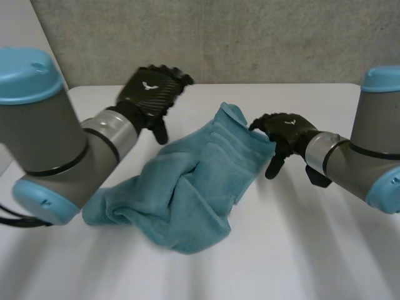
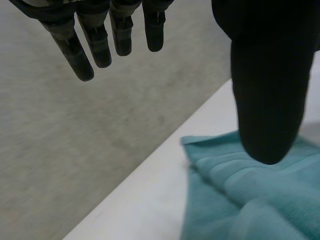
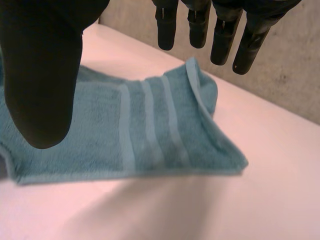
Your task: Fold the laundry
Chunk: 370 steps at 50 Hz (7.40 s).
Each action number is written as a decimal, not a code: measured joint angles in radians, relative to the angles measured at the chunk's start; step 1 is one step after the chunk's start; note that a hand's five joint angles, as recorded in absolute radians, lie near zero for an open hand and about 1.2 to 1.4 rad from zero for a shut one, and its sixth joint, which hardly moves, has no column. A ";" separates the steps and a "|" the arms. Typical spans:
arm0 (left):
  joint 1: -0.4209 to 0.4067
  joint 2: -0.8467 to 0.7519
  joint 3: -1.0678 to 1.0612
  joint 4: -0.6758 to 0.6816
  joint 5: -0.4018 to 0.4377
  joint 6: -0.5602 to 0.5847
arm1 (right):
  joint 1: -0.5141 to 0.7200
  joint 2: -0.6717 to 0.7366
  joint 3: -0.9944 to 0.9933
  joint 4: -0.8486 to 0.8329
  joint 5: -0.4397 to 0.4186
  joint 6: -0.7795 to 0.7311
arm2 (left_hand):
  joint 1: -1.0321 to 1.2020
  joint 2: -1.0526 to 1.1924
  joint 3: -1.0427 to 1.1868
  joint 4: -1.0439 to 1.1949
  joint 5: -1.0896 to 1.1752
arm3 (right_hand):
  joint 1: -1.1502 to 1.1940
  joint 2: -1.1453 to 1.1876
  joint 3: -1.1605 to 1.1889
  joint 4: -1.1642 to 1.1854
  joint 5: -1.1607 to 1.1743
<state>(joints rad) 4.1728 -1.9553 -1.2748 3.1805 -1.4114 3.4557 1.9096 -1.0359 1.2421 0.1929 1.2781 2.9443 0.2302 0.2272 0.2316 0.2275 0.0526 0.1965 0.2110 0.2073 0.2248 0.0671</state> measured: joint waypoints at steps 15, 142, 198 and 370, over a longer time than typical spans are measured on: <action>-0.020 -0.311 0.129 -0.074 0.118 0.140 | -0.045 -0.056 0.203 -0.076 -0.014 -0.033 | 0.097 0.099 0.094 0.100 0.100 | 0.000 0.000 0.000 0.000 0.000; 0.207 0.104 -0.401 0.252 -0.078 -0.011 | 0.074 0.094 0.103 -0.056 0.018 -0.123 | 0.119 0.116 0.113 0.116 0.115 | 0.384 0.474 0.482 0.444 0.435; 0.193 -0.415 0.208 -0.227 -0.158 0.262 | 0.072 0.059 0.149 -0.071 0.015 -0.135 | 0.904 0.930 0.924 0.931 0.919 | 0.332 0.413 0.425 0.387 0.382; 0.204 0.280 -0.174 0.406 -0.102 -0.231 | -0.140 0.060 0.280 -0.326 0.034 0.258 | 0.943 0.991 0.985 0.989 0.980 | 0.285 0.342 0.335 0.314 0.299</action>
<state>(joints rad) 4.3770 -1.6753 -1.4487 3.5866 -1.5136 3.2243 1.7700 -0.9759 1.5219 -0.1333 1.3123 3.2020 1.1732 1.2179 1.2162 1.2169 1.0331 0.4816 0.5533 0.5423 0.5388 0.3658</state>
